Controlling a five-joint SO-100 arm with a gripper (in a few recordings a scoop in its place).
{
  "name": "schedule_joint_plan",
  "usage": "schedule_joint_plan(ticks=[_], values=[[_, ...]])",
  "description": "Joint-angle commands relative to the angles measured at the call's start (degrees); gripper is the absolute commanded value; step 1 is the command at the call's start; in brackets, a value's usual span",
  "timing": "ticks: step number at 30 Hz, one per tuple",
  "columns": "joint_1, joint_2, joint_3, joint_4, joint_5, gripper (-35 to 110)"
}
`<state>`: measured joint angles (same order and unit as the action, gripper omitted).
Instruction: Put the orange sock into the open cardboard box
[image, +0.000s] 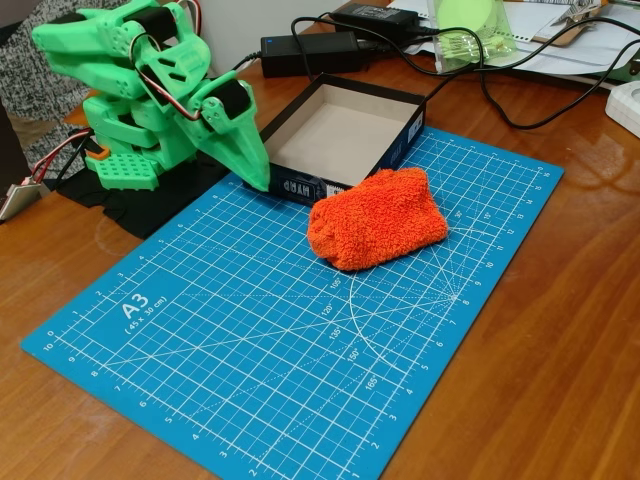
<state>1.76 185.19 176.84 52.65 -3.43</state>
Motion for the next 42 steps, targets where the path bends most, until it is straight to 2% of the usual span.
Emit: schedule_joint_plan(ticks=[1, 4, 8, 13, 16, 22, 29, 35, 42], values=[[-0.44, -7.21, -1.85, -6.15, -1.67, 0], [-1.14, -16.7, -8.0, -7.56, 1.49, 1], [-1.23, -34.01, -23.82, -3.87, 10.11, 4], [-1.23, -50.45, -41.22, -3.87, 20.83, 14], [-1.67, -58.1, -47.81, -8.53, 22.68, 7], [-0.79, -69.43, -46.93, -16.52, 19.25, 10], [0.09, -76.55, -37.71, -30.23, 19.25, 27], [1.23, -78.75, -39.46, -30.23, 22.76, 35], [4.39, -73.65, -43.95, -23.12, 26.54, 29]])
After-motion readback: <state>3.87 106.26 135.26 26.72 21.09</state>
